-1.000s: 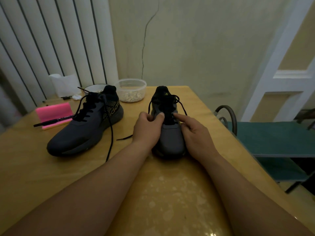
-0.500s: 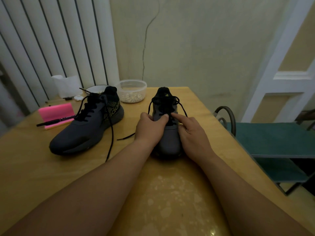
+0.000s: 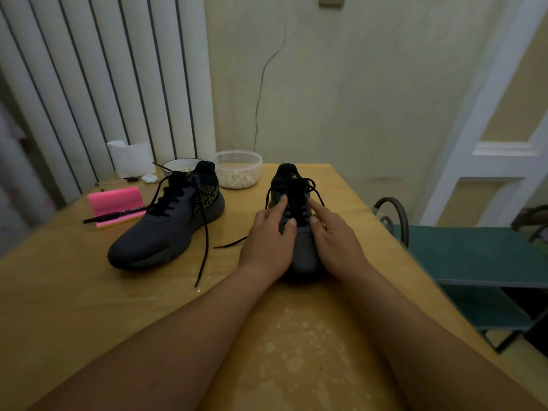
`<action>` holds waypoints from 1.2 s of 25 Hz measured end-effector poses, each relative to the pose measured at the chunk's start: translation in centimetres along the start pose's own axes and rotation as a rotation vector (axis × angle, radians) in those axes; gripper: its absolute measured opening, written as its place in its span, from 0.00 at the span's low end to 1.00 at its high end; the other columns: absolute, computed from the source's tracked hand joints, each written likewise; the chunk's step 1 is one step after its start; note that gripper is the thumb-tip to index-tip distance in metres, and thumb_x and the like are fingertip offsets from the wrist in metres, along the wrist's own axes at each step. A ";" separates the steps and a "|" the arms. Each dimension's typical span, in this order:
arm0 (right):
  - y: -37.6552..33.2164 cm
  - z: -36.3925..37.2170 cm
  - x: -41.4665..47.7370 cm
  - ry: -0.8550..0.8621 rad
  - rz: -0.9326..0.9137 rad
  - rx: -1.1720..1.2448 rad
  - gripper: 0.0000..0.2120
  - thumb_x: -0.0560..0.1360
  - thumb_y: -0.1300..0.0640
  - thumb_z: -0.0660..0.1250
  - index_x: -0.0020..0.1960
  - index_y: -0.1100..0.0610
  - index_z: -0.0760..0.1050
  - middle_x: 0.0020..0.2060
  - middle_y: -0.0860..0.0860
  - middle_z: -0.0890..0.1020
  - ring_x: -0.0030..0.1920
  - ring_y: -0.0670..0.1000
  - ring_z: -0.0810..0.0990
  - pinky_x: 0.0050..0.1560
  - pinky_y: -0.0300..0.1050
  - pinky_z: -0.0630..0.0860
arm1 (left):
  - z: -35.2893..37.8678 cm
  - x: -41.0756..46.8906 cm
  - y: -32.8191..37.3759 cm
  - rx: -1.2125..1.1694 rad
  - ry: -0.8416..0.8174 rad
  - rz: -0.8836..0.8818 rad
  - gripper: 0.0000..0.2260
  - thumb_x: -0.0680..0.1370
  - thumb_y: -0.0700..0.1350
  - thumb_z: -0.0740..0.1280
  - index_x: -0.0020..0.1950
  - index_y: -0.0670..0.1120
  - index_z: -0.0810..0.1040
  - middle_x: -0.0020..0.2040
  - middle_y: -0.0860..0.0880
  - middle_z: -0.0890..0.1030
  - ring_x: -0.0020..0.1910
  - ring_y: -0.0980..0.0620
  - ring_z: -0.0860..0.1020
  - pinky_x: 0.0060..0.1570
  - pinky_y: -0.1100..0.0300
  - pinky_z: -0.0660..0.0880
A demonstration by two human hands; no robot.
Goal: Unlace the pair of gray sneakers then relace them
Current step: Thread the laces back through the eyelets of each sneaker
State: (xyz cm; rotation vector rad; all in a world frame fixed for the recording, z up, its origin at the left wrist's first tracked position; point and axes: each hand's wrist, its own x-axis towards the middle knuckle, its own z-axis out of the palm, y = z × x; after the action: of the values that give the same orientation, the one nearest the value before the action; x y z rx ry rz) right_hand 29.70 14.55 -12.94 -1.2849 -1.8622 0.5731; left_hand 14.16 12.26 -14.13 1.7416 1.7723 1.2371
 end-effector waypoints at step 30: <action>-15.5 14.1 -3.8 -0.275 0.244 0.166 0.19 0.79 0.45 0.67 0.67 0.49 0.72 0.55 0.47 0.79 0.51 0.47 0.80 0.51 0.48 0.81 | -19.5 -6.7 -10.5 -0.036 0.175 -0.266 0.10 0.81 0.58 0.67 0.50 0.51 0.76 0.53 0.49 0.77 0.49 0.51 0.78 0.50 0.50 0.78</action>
State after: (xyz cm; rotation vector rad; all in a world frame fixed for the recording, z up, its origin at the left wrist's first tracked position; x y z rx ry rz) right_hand 10.27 6.03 -11.24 -1.3850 -1.8391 1.0583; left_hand -6.14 1.23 -13.67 1.3586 1.9903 1.3283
